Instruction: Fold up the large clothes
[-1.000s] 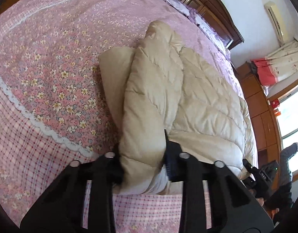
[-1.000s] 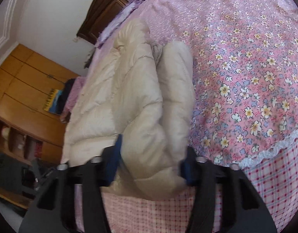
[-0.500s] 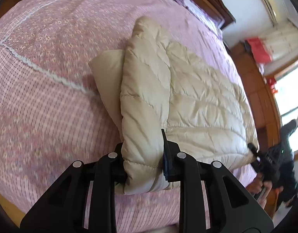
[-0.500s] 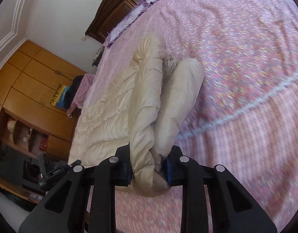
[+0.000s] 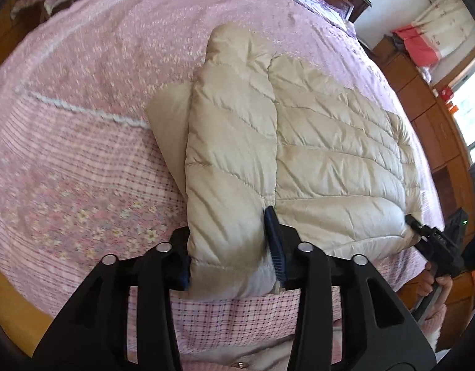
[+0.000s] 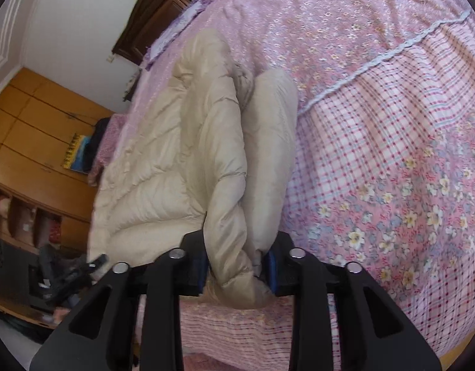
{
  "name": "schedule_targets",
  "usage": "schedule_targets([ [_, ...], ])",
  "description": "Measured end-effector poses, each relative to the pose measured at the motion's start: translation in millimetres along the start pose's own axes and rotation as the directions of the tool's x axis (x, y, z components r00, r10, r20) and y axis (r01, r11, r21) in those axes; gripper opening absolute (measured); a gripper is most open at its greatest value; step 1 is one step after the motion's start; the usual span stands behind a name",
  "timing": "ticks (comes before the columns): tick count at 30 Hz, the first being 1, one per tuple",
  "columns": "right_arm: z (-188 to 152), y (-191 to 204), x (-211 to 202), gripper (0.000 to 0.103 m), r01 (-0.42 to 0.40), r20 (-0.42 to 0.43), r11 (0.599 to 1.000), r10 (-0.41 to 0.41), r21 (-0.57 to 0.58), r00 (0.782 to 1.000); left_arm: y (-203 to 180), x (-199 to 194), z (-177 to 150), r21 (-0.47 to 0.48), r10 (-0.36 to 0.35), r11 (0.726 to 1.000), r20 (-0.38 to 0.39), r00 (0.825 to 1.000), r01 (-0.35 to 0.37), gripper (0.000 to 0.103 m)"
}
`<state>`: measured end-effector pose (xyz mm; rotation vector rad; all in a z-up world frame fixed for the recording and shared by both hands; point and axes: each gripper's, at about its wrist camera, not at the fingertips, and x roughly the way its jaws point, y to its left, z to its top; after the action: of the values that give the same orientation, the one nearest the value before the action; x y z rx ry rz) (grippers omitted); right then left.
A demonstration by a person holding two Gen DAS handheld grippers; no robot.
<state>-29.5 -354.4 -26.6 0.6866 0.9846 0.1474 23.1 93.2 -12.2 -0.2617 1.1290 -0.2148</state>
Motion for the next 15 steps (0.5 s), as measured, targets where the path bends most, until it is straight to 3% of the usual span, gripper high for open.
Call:
schedule_targets([
  [2, -2, 3, -2, 0.043, 0.026, 0.014, 0.999, -0.026, -0.025, 1.0, -6, -14, 1, 0.031, 0.022, 0.999, 0.028, 0.999, -0.023, 0.053],
  [4, -3, 5, -6, 0.058, 0.049, 0.032, 0.998, -0.047, -0.048, 0.998, -13, -27, 2, 0.064, 0.045, 0.997, 0.065, 0.997, -0.049, 0.066],
  [8, -7, -5, -19, 0.067, 0.068, 0.079, 0.996, -0.064, -0.055, 0.995, -29, -41, 11, 0.153, 0.095, 0.982, 0.119, 0.988, -0.113, 0.071],
  [14, 2, -21, -19, 0.075, 0.039, 0.115, 0.999, -0.04, 0.005, 0.993, -59, -26, 25, 0.199, -0.017, 0.98, 0.068, 0.998, 0.003, 0.072],
  [15, 5, -21, -16, 0.081, 0.033, 0.105, 0.999, -0.033, 0.006, 0.994, -64, -24, 23, 0.207, -0.027, 0.978, 0.062, 0.998, 0.014, 0.072],
])
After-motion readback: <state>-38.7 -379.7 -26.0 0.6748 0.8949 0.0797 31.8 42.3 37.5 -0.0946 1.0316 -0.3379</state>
